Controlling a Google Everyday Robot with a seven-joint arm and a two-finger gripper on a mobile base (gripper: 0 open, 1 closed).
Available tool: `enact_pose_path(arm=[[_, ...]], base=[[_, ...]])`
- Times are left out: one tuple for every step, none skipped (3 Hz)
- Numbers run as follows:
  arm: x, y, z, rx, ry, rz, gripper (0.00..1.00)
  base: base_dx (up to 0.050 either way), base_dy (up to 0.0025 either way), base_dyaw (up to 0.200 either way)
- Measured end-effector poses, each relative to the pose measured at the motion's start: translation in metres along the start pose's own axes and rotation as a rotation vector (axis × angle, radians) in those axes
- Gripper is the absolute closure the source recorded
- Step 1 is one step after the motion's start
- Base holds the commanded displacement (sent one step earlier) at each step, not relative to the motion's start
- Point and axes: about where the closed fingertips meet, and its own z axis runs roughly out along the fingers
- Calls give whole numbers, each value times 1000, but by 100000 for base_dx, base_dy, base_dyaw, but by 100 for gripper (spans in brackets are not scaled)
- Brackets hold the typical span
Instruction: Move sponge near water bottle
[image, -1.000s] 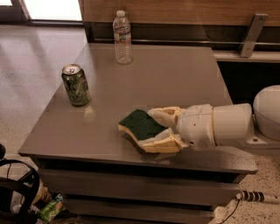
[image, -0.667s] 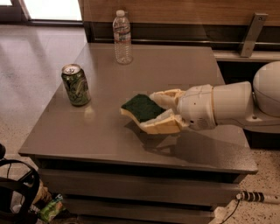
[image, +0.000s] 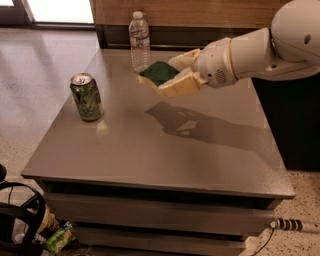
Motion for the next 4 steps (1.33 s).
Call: enact_pose_path(arm=[[1, -57, 7, 44, 25, 36, 100], [10, -111, 11, 94, 36, 87, 100], [29, -171, 21, 149, 17, 132, 100], [44, -200, 27, 185, 7, 143, 100]], base=[[0, 0, 0], [0, 0, 0], [0, 0, 0], [0, 0, 0]])
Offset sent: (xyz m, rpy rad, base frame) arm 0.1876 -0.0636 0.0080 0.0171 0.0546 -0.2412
